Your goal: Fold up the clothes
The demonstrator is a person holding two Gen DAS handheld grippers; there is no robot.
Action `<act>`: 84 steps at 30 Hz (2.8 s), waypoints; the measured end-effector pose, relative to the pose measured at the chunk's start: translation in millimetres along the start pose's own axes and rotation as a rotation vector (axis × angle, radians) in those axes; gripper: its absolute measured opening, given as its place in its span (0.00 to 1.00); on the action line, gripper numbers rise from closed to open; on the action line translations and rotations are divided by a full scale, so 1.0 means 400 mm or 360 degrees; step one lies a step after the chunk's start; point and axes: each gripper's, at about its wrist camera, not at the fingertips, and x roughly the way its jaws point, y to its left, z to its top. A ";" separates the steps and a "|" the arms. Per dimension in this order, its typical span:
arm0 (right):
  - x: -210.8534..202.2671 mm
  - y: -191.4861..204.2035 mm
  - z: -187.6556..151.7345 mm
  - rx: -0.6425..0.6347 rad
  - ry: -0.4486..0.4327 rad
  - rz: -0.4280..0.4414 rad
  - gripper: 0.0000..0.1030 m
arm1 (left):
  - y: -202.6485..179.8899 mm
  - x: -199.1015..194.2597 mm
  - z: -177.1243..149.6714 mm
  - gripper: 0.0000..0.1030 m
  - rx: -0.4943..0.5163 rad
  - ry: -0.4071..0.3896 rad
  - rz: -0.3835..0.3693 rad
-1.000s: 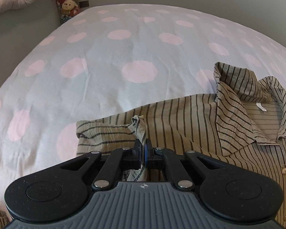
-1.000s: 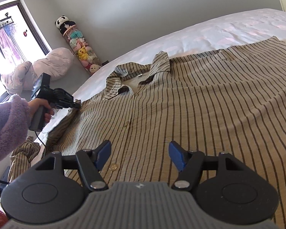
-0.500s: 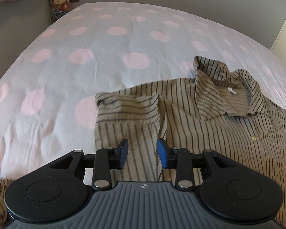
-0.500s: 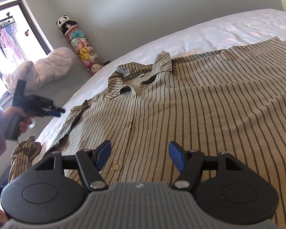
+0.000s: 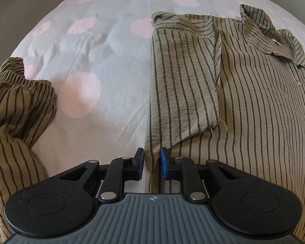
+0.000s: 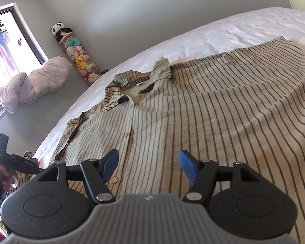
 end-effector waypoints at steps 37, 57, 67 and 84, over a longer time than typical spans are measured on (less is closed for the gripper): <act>0.251 -0.618 0.644 -0.0008 0.0058 -0.0748 0.64 | -0.370 0.037 0.023 0.18 0.0211 -0.0475 -0.0001; 0.269 -0.490 0.706 -0.0223 0.0187 -0.0824 0.04 | -0.356 0.037 0.038 0.18 0.0212 -0.0466 -0.0022; 0.319 -0.226 0.680 -0.0532 0.0276 -0.0771 0.04 | -0.331 -0.007 0.030 0.18 0.0177 -0.0529 -0.0137; 0.521 -0.115 0.583 -0.0592 0.0369 -0.0676 0.32 | -0.283 0.015 0.043 0.18 0.0057 -0.0492 -0.0241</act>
